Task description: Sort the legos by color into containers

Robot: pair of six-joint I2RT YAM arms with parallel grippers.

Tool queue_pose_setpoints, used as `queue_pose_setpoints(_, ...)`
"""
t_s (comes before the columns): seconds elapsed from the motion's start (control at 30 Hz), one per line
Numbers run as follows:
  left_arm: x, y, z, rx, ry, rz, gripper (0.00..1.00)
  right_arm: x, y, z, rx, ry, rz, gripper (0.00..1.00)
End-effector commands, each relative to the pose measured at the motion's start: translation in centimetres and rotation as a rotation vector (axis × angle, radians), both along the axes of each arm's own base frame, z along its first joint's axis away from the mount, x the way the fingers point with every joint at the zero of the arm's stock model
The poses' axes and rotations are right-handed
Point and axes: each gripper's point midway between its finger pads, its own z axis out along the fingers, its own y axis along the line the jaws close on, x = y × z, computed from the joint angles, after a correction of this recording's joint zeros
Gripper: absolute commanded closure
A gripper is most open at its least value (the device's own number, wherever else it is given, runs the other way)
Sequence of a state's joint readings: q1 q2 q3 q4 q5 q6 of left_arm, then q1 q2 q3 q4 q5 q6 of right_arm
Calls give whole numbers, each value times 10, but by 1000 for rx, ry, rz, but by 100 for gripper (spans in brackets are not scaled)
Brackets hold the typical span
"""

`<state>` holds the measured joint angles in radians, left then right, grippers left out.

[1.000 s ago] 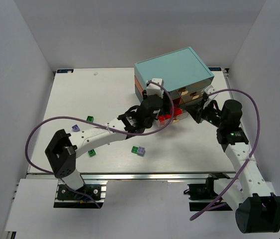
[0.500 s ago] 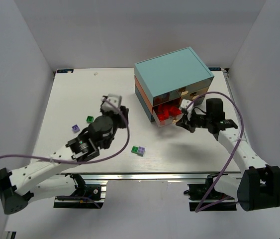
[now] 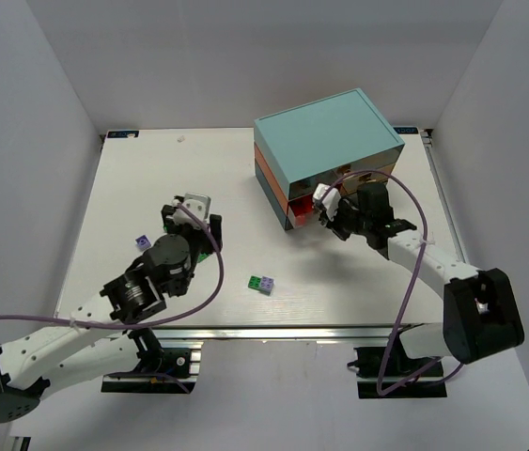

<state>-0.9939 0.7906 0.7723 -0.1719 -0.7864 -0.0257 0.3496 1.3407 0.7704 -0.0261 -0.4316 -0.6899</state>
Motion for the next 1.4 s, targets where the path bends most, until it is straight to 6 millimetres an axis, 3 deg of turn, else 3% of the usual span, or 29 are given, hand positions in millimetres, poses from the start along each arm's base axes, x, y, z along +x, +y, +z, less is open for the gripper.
queue_pose_setpoints(0.0,-4,14,15,-30,-44,31,26,45,8,41,51,-163,-103,100)
queue_pose_setpoints(0.17,-4,16,15,-33,-45,34,26,68,18,53,76,-177,-125,100)
queue_pose_setpoints(0.4,-3,13,12,-22,-38,27,25,85,20,47,92,-181,-182,100)
queue_pose_setpoints(0.57,-4,16,12,-25,-42,38,25,55,21,33,100,-117,-112,100)
queue_pose_setpoints(0.6,-3,15,11,-27,-41,38,25,49,17,43,116,-138,-117,100)
queue_pose_setpoints(0.63,-4,15,11,-26,-40,35,25,40,12,34,124,-101,-143,100)
queue_pose_setpoints(0.7,-3,13,11,-23,-39,29,25,39,-5,44,168,-100,-227,100)
queue_pose_setpoints(0.77,-3,12,9,-20,-35,24,27,35,-17,40,217,-37,-313,100)
queue_pose_setpoints(0.8,-3,11,8,-16,-33,20,28,35,-26,43,241,-24,-357,97)
queue_pose_setpoints(0.83,-3,10,8,-14,-31,18,30,34,-29,42,260,2,-386,79)
queue_pose_setpoints(0.9,-2,8,7,-9,-27,12,35,38,-50,37,297,65,-482,57)
queue_pose_setpoints(1.0,-2,8,6,-2,-24,13,38,44,-71,30,357,167,-554,34)
queue_pose_setpoints(1.17,-3,9,8,-11,-30,12,37,64,-97,15,392,248,-606,23)
queue_pose_setpoints(1.23,-3,9,8,-13,-29,12,36,80,-118,17,378,185,-632,21)
queue_pose_setpoints(1.37,-3,9,8,-15,-31,12,35,104,-129,10,317,119,-601,20)
